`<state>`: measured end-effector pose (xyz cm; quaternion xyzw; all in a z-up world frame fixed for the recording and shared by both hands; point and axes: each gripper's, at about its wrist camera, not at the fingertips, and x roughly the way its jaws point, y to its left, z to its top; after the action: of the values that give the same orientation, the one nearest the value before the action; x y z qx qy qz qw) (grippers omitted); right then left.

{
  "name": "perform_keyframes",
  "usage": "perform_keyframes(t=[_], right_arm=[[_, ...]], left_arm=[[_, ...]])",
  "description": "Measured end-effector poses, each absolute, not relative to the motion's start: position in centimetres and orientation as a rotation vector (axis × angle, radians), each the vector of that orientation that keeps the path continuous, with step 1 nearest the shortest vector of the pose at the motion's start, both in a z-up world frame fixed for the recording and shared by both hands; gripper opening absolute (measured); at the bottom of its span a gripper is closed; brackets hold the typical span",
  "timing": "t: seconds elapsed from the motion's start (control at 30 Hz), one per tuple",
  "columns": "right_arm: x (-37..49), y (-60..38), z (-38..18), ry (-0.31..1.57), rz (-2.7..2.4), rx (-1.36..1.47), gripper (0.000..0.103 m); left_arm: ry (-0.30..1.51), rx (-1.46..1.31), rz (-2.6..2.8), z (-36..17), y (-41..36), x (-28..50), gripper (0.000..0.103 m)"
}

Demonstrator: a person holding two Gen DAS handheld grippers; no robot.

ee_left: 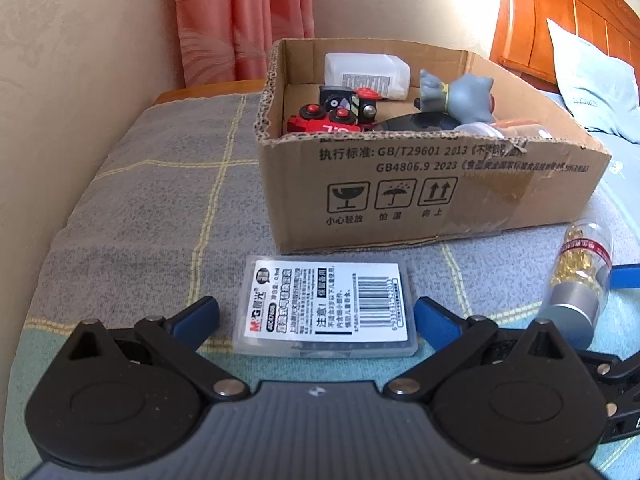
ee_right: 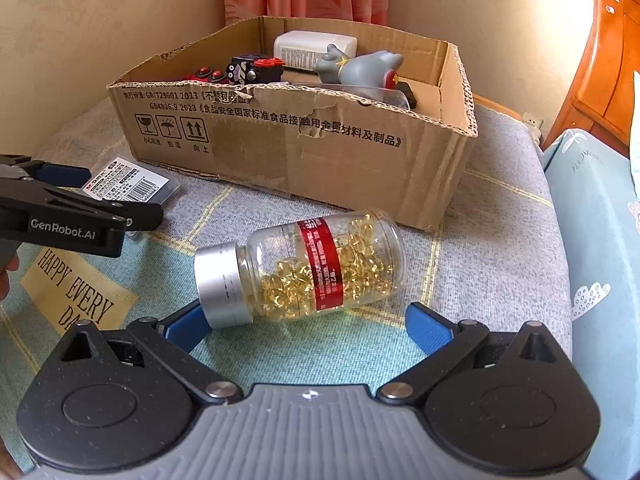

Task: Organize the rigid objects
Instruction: 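Close the right tool on the capsule bottle while the left tool grasps the clear card package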

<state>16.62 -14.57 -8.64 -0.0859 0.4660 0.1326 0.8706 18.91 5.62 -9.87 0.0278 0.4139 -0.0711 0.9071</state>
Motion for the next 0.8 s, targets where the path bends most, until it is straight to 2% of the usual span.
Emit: perform_keyframes(t=[0.57,0.8], right_arm=[[18.0,-13.5,-7.4,0.928,0.38,-0.276,0.103],[18.0,-13.8,-7.0,0.93,0.39,-0.258,0.1]], left_arm=[[0.84,0.108,-0.147,-9.8,4.6,19.2,0.102],[0.868,0.063,-0.158,-9.7,5.0,19.6,0.094]])
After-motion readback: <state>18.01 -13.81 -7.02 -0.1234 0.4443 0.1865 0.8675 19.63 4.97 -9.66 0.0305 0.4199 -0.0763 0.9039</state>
